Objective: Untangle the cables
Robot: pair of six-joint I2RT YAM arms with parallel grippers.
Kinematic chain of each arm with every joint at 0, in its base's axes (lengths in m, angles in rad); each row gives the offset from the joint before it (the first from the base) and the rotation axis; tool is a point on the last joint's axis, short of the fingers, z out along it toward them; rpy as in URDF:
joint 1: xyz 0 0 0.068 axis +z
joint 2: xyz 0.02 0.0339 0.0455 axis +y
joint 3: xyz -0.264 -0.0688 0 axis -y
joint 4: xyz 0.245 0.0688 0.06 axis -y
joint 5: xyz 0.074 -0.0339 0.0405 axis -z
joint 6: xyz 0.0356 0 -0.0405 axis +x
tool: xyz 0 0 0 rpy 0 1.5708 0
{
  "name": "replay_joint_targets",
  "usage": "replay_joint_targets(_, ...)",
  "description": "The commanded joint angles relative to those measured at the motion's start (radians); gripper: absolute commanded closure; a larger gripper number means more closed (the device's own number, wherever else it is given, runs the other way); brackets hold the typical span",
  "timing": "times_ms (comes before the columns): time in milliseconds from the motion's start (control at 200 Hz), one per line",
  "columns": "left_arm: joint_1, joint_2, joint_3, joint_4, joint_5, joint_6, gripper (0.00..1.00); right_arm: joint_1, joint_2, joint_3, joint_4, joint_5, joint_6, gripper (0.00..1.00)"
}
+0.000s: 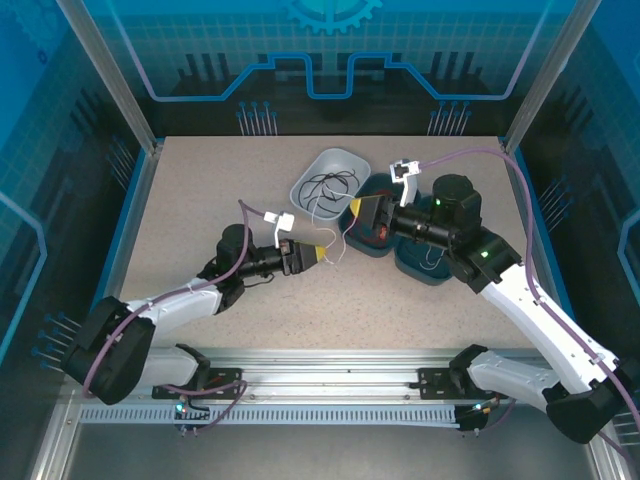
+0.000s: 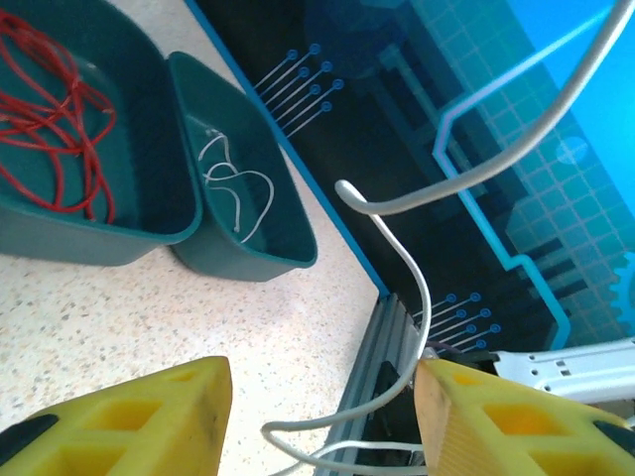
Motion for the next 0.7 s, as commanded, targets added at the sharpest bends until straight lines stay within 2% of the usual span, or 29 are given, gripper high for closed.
replay_joint_targets(0, -0.005, 0.009, -0.017, 0.098, 0.070, 0.039, 0.48, -0.005, -0.012, 0.010, 0.072, -0.044, 0.040, 1.00)
replay_joint_targets(175, -0.006, 0.023, -0.017, 0.108, 0.057, 0.027, 0.53, -0.006, -0.002, 0.013, 0.103, -0.067, 0.056, 1.00)
replay_joint_targets(305, -0.006, 0.042, -0.018, 0.156, 0.048, -0.002, 0.67, -0.006, 0.006, 0.016, 0.104, -0.068, 0.055, 1.00)
replay_joint_targets(430, -0.004, 0.052, -0.011, 0.173, 0.030, -0.017, 0.75, -0.008, 0.008, 0.013, 0.106, -0.073, 0.056, 1.00)
replay_joint_targets(615, 0.006, 0.032, -0.025, 0.125, -0.070, -0.020, 1.00, -0.036, -0.019, 0.014, 0.053, -0.058, 0.038, 1.00)
replay_joint_targets(695, 0.025, -0.016, -0.034, 0.030, -0.154, -0.006, 1.00, -0.063, -0.048, 0.026, -0.021, -0.022, 0.016, 1.00)
